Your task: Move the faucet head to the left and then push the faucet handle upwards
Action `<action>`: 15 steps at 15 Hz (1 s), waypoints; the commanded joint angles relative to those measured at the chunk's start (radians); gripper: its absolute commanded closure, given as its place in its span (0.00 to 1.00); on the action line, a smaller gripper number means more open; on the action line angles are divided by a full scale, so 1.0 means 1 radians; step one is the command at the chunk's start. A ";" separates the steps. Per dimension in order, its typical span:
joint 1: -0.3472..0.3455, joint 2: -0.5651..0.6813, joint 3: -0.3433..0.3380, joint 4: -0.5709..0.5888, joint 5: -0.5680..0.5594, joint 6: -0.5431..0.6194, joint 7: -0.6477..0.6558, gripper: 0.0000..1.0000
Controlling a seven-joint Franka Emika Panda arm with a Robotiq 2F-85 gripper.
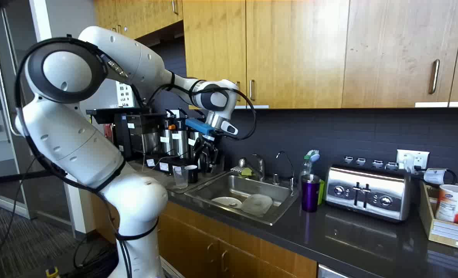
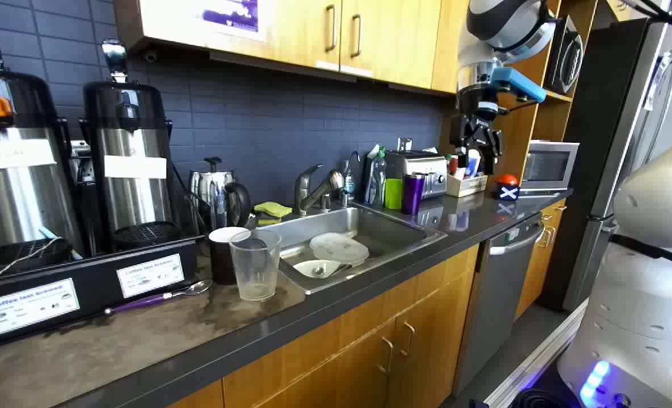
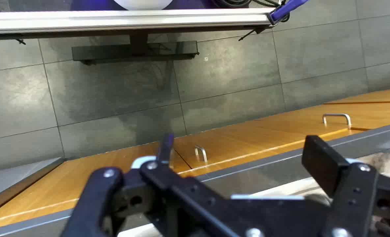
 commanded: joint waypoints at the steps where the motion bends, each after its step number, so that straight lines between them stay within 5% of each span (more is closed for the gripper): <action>1: -0.024 0.002 0.020 0.002 0.009 -0.003 -0.011 0.00; 15: -0.016 0.030 0.043 0.002 -0.001 0.074 -0.023 0.00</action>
